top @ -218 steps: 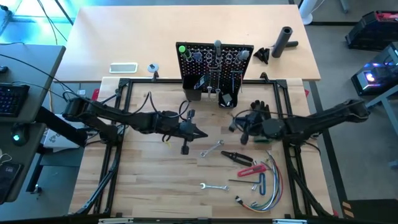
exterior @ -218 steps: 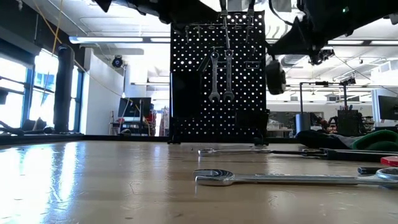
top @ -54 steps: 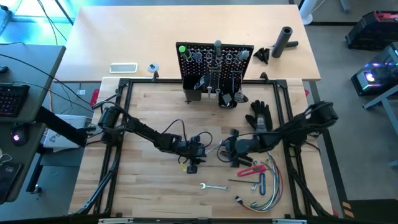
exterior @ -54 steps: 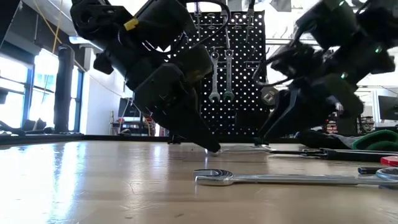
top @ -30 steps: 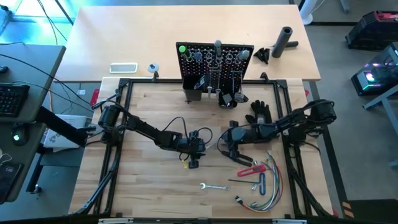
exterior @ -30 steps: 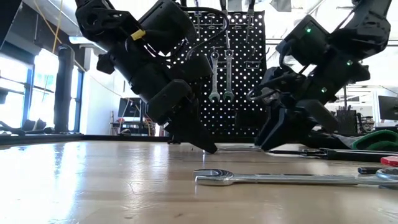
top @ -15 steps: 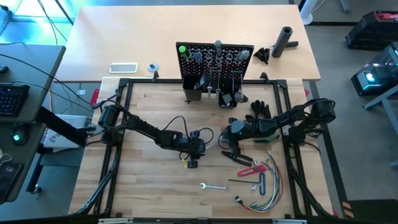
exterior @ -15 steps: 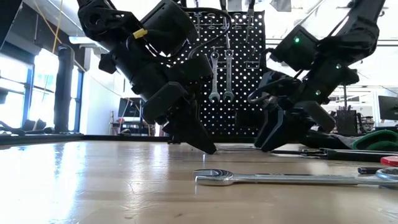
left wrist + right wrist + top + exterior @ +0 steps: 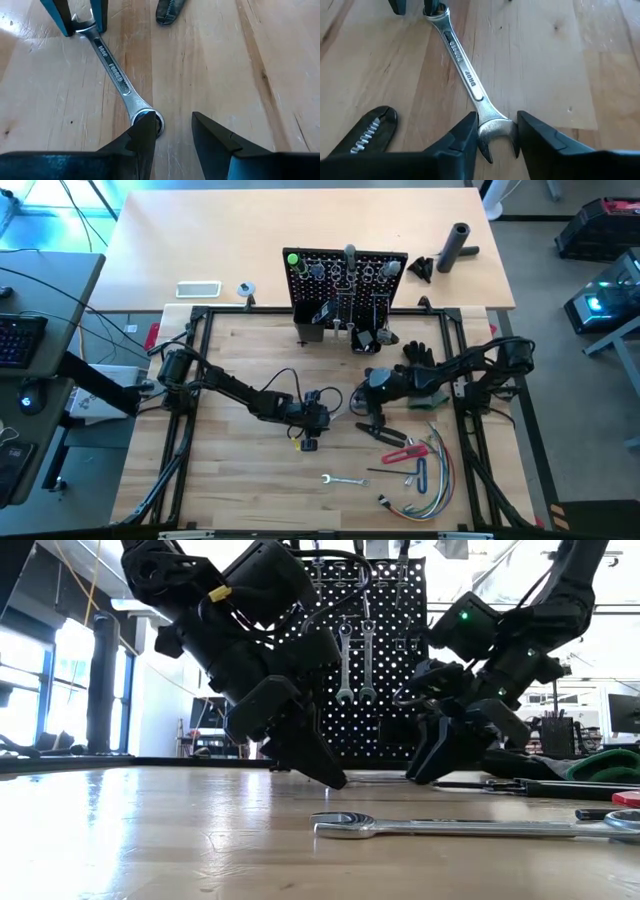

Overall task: Hang tools onto peg board
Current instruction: Hang the silver wrench on the peg board

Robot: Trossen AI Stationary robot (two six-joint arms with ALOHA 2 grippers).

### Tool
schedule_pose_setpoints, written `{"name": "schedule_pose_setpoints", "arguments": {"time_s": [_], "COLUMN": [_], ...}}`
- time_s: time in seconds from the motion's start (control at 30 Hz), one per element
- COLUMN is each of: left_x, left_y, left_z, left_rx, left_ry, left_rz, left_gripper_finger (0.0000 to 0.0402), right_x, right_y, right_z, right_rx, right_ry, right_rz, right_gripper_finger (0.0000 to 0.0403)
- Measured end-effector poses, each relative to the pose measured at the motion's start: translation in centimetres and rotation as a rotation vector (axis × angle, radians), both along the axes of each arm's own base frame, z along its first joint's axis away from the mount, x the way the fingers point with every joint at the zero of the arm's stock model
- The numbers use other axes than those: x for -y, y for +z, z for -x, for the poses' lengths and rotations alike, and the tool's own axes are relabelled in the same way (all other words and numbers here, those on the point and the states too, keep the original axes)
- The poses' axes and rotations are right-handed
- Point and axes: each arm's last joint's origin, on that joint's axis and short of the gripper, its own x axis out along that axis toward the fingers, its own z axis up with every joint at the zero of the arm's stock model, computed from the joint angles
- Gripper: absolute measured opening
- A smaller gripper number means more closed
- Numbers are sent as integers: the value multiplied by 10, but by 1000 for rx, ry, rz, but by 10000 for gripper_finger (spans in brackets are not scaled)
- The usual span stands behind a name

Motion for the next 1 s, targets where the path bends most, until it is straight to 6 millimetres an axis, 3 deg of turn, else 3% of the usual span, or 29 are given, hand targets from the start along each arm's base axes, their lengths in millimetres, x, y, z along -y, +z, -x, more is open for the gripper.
{"name": "schedule_pose_setpoints", "arguments": {"time_s": [0.27, 0.53, 0.8, 1.0], "left_x": [-2, -2, -8, -18], "left_y": [5, 26, 28, 28], "left_z": [1, 3, -1, -3], "left_rx": [15, 74, 101, 94], "left_ry": [44, 45, 50, 31], "left_rz": [-58, -85, -75, 8], "left_gripper_finger": [121, 121, 121, 122], "right_x": [-15, -32, -45, -51], "right_y": [1, 2, 4, 19], "right_z": [-2, -2, -3, -7], "right_rx": [13, 23, 41, 54], "right_ry": [-19, -44, -28, 13], "right_rz": [60, 125, 134, 138], "right_gripper_finger": [69, 36, 12, 0]}}
